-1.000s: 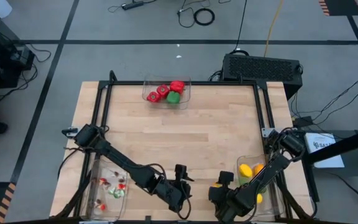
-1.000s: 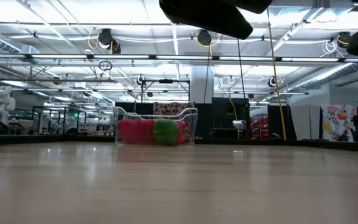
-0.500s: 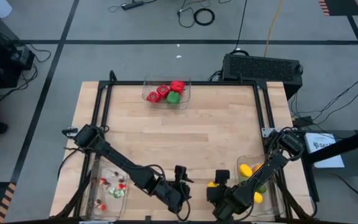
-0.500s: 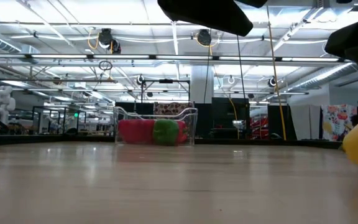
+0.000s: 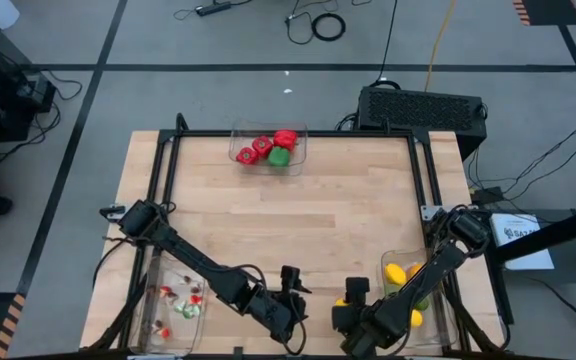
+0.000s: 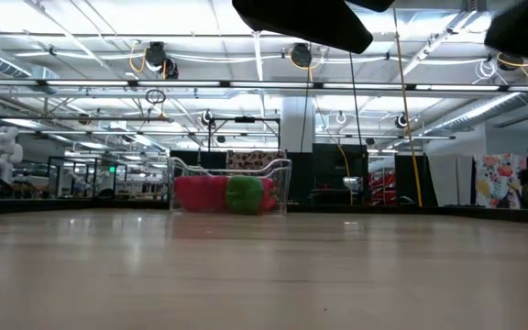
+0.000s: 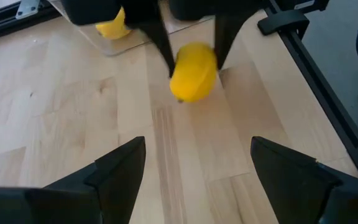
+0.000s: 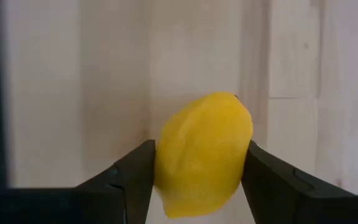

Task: Sort produce into baskets
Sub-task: Put the yellow lemon into the bottom right transparent bin

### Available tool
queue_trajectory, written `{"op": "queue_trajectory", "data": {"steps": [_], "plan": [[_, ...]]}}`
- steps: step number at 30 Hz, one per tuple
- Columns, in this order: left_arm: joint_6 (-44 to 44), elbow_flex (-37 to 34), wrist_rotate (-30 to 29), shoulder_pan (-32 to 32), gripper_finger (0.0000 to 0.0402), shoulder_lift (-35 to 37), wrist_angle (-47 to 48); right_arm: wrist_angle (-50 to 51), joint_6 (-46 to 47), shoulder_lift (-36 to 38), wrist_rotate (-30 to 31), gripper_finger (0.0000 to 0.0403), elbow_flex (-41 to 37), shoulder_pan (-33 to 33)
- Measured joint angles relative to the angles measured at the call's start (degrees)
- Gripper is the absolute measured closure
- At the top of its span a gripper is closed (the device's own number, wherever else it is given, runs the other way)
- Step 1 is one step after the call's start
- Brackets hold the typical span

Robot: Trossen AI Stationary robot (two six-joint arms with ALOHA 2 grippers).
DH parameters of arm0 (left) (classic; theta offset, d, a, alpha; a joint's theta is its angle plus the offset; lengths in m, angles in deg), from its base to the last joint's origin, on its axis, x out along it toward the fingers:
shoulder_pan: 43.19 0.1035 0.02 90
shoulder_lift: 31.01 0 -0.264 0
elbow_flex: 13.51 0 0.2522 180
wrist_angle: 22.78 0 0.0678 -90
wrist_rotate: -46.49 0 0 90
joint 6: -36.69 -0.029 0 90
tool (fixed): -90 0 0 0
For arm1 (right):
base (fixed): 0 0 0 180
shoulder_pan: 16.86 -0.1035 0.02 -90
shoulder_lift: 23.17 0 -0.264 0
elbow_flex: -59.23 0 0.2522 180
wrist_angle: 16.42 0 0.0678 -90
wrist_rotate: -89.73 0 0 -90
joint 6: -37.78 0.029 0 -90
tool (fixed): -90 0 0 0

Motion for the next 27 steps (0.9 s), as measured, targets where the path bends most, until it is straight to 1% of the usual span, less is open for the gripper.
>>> {"op": "queue_trajectory", "data": {"steps": [2, 5, 10, 13, 14, 16, 19, 21, 23, 27], "plan": [[0.01, 0.00, -0.01, 0.00, 0.0107, 0.00, 0.05, 2.20, -1.19, 0.00, -0.92, 0.0198, 2.75, -0.07], [0.01, 0.00, 0.01, -0.09, 0.0107, 0.00, 0.06, 8.63, -2.73, 0.01, -2.23, 0.0198, 8.65, -0.13], [-0.01, 0.00, -0.01, -0.73, 0.0107, 0.00, 0.10, 26.11, -3.29, 0.02, -3.41, 0.0198, 20.38, -0.92], [0.01, 0.00, -0.01, -1.21, 0.0107, 0.00, 0.10, 36.88, 0.68, 0.04, -3.54, 0.0198, 26.74, -2.60], [0.05, 0.00, -0.05, -1.42, 0.0107, 0.00, 0.10, 37.64, 2.05, 0.42, -3.64, 0.0198, 27.98, -3.26], [0.10, 0.00, -0.45, -1.79, 0.0107, 0.00, 0.08, 35.10, 3.54, 3.22, -5.03, 0.0198, 28.18, -5.18], [0.11, 0.00, -1.22, -2.29, 0.0107, 0.00, 0.03, 37.52, 12.84, 6.97, -4.39, 0.0198, 28.06, -8.18], [0.12, -0.02, -1.26, -2.60, 0.0107, 0.00, -0.22, 36.60, 16.92, 9.38, -2.69, 0.0197, 26.55, -11.34], [0.20, 0.00, -1.26, -2.66, 0.0107, 0.00, -0.44, 36.84, 21.26, 10.93, 0.71, 0.0197, 25.52, -14.64], [2.06, -0.01, -1.28, -2.67, 0.0107, 0.00, -0.66, 36.99, 29.86, 14.64, 3.02, 0.0197, 20.82, -21.80]]}}
